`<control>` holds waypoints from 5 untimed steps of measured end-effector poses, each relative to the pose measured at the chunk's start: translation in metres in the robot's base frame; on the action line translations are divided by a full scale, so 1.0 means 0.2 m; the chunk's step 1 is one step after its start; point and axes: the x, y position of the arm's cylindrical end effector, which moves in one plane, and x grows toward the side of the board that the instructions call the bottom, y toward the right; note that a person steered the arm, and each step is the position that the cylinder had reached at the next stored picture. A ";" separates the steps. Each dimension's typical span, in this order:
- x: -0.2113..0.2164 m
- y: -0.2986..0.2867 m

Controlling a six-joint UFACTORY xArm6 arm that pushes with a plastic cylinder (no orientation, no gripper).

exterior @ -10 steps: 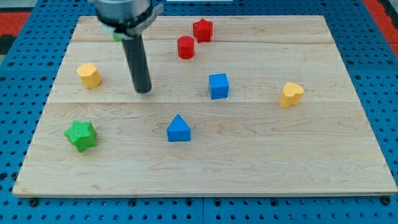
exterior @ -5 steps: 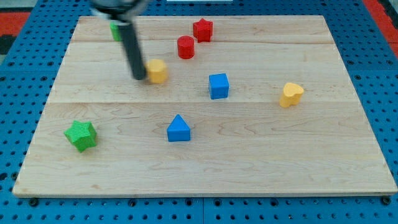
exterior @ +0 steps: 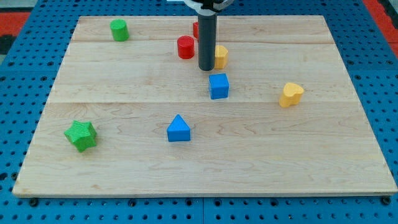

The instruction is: Push the yellow hexagon towards top right

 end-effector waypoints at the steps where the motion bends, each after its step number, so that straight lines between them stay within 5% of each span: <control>1: -0.04 -0.02; 5: -0.42 0.49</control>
